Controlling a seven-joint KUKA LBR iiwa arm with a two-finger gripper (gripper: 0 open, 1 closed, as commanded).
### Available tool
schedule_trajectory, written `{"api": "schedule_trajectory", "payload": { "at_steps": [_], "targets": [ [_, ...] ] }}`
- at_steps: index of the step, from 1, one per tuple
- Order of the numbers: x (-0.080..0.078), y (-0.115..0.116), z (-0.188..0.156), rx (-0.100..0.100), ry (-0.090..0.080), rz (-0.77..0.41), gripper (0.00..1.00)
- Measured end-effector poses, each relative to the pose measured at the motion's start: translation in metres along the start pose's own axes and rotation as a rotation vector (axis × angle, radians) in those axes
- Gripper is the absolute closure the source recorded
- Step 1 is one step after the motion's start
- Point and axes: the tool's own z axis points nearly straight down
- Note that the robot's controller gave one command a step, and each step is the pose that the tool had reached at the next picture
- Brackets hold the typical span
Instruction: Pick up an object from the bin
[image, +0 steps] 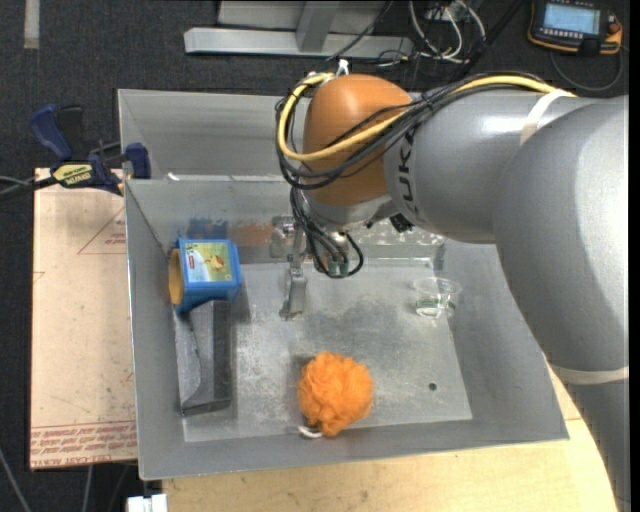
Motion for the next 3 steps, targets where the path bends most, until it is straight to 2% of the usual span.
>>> {"api": "schedule_trajectory", "payload": {
  "at_steps": [1,2,3],
  "targets": [
    [-0.001,0.000,-0.005,-0.001,-0.005,0.002,0.00],
    [0.031,-0.004,0.037,-0.001,-0.010,-0.043,0.00],
    [0.051,0.017,0.066,0.001,0.001,-0.194,0.00]
  ]
}}
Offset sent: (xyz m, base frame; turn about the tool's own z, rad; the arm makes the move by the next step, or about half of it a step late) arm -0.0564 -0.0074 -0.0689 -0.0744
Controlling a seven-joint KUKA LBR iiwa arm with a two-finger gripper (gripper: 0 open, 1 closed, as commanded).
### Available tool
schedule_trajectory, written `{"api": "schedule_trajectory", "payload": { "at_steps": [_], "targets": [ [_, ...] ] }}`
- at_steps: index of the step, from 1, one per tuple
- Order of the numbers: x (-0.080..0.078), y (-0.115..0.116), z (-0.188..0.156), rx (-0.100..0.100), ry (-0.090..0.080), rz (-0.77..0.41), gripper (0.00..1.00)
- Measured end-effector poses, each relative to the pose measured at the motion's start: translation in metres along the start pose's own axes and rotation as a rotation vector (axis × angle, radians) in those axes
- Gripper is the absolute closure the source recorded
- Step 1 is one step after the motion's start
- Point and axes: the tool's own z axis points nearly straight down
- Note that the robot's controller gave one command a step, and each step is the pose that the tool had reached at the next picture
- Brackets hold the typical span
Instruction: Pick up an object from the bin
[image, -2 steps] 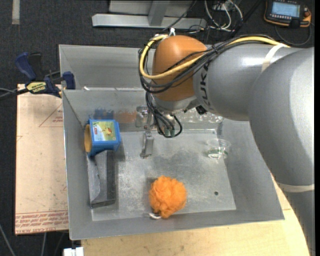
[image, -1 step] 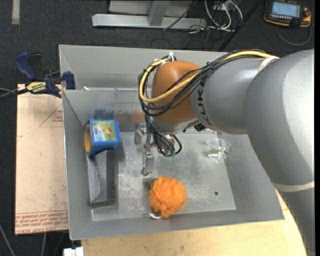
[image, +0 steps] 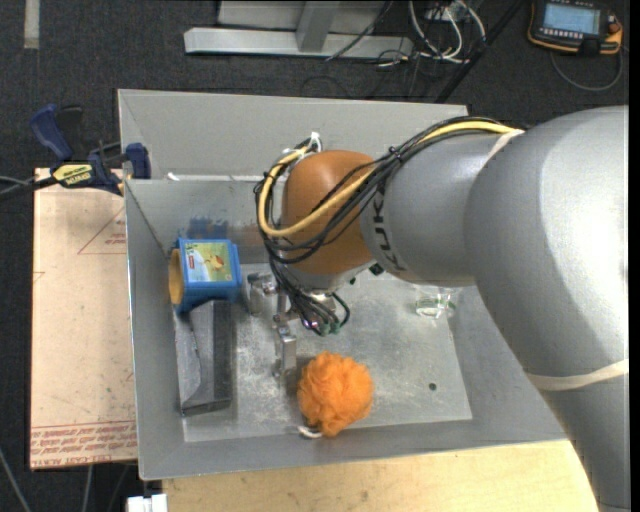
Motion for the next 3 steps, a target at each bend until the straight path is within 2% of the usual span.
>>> {"api": "schedule_trajectory", "payload": {
  "at_steps": [1,2,3],
  "targets": [
    [0.038,-0.012,0.000,-0.005,-0.013,-0.080,0.00],
    [0.067,-0.041,-0.004,0.002,-0.001,-0.204,0.00],
    [0.062,-0.048,-0.001,-0.002,-0.011,-0.312,0.00]
  ]
}}
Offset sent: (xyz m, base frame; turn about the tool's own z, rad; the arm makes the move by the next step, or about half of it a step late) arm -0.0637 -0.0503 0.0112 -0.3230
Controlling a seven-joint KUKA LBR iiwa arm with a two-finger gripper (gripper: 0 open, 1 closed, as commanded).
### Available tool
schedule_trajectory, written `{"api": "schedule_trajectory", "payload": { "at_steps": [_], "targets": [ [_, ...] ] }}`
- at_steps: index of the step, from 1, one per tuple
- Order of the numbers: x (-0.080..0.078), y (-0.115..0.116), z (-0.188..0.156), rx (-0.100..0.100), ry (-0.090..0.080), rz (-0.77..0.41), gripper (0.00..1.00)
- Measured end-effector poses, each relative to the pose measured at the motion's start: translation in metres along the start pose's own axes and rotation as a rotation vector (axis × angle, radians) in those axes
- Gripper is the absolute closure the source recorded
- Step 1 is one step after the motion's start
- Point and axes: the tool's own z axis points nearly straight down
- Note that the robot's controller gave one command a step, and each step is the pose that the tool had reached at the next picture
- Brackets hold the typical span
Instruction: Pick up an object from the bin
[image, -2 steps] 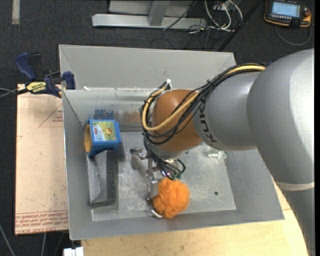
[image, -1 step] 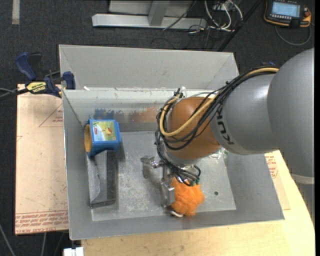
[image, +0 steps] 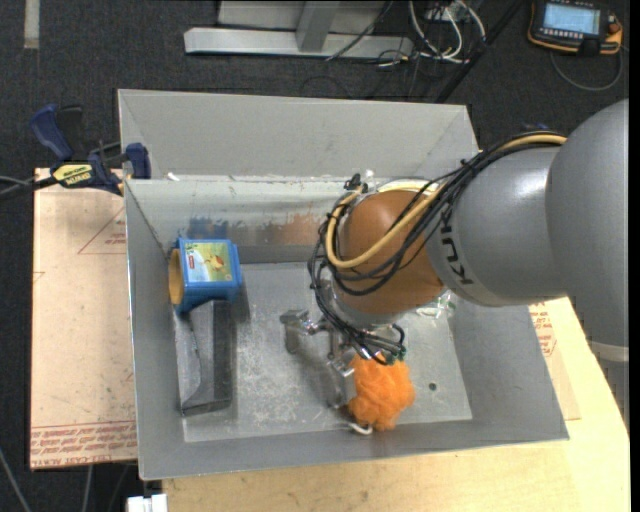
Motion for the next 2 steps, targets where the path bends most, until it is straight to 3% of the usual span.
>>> {"api": "schedule_trajectory", "payload": {
  "at_steps": [1,2],
  "targets": [
    [0.038,-0.018,-0.003,0.000,0.003,0.105,0.00],
    [0.069,-0.020,-0.013,0.004,-0.002,0.139,0.00]
  ]
}}
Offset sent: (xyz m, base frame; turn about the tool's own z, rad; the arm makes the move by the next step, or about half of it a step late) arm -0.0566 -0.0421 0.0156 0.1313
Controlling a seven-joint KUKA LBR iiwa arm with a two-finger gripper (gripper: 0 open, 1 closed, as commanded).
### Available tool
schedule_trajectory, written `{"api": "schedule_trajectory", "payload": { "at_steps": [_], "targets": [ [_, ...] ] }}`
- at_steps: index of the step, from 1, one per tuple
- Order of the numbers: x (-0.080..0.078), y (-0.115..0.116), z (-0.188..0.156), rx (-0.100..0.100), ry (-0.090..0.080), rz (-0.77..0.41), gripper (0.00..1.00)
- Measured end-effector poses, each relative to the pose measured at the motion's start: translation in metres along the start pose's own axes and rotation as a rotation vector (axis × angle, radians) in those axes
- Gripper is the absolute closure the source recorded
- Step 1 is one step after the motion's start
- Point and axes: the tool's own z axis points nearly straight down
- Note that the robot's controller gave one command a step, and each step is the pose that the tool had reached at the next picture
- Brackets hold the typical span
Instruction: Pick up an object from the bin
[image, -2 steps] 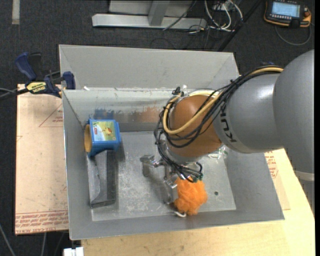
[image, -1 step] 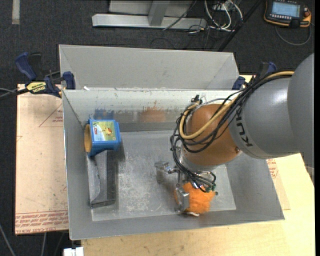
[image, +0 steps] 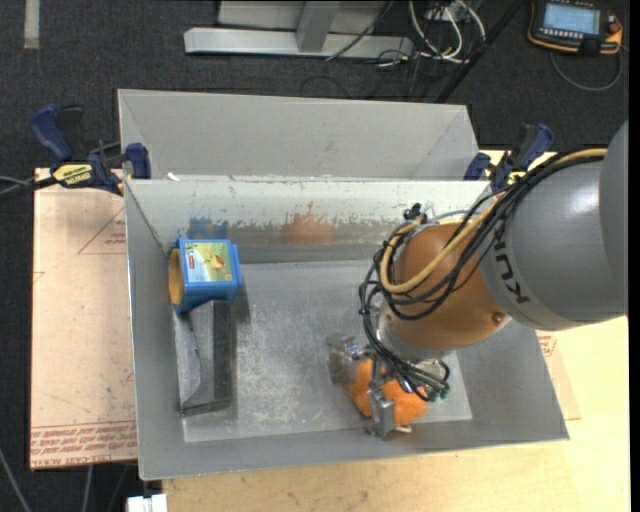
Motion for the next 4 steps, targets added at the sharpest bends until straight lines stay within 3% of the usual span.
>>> {"api": "schedule_trajectory", "payload": {
  "at_steps": [1,2,3,4],
  "targets": [
    [-0.011,-0.021,0.010,-0.007,0.001,-0.022,0.00],
    [-0.018,-0.063,0.016,-0.001,-0.001,-0.052,0.00],
    [-0.011,-0.067,0.017,-0.003,-0.002,0.005,0.00],
    [-0.032,-0.096,0.018,-0.005,0.000,-0.076,0.00]
  ]
}}
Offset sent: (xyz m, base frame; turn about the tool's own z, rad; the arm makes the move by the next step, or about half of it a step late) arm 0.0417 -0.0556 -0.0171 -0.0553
